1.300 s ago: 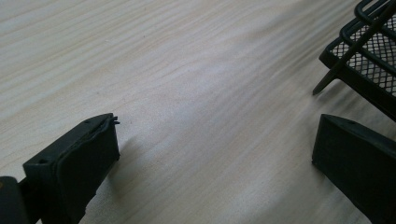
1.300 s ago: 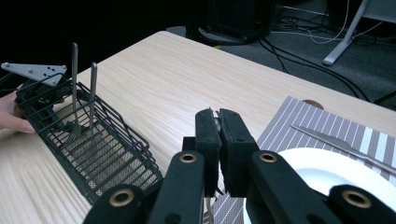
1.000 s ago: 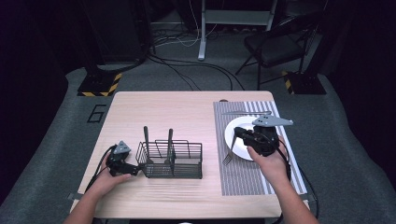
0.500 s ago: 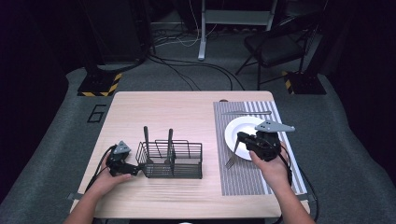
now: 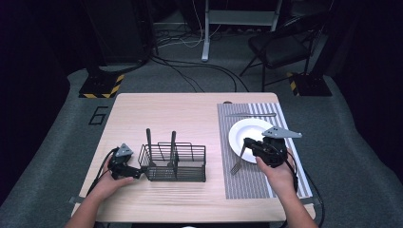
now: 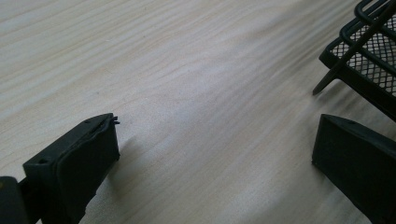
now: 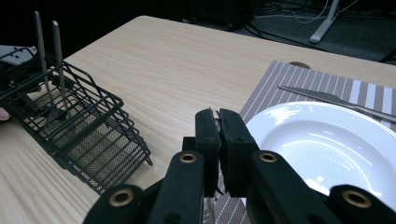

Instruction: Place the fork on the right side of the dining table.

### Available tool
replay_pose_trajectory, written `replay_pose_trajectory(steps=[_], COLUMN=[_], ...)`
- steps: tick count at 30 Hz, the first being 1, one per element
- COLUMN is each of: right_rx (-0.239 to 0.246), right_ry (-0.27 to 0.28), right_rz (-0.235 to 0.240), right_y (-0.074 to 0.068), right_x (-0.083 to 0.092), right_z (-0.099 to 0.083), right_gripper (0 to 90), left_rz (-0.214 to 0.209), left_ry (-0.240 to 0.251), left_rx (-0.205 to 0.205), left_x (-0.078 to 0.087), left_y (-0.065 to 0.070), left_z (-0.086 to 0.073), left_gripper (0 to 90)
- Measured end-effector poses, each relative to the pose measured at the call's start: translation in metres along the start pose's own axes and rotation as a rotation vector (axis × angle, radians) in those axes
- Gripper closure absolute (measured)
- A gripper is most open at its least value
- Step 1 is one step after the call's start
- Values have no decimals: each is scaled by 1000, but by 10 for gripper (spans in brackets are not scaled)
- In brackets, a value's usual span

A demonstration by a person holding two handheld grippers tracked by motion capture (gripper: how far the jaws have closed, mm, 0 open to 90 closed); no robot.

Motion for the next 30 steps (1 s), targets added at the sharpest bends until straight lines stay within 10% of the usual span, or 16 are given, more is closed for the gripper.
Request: replay_pose_trajectory(steps=[30], right_rx=[-145], right_ry=[52], right_rz=[-94], right_y=[44], right_x=[33], right_z=[-28], right_gripper=[816], left_rz=[1], left_ry=[1], left_rx=[-1], left_x=[0], left_y=[0], left_z=[0], left_gripper=[2])
Point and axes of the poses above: each handheld gripper's, and its own axes: x roughly backward along the jaws, z roughly out of its top, y roughly to its right, the point moved 2 cm from there along -x, roughly forward along the jaws, and after that the axes turned 15 degrees about y, right-handed, at the moved point
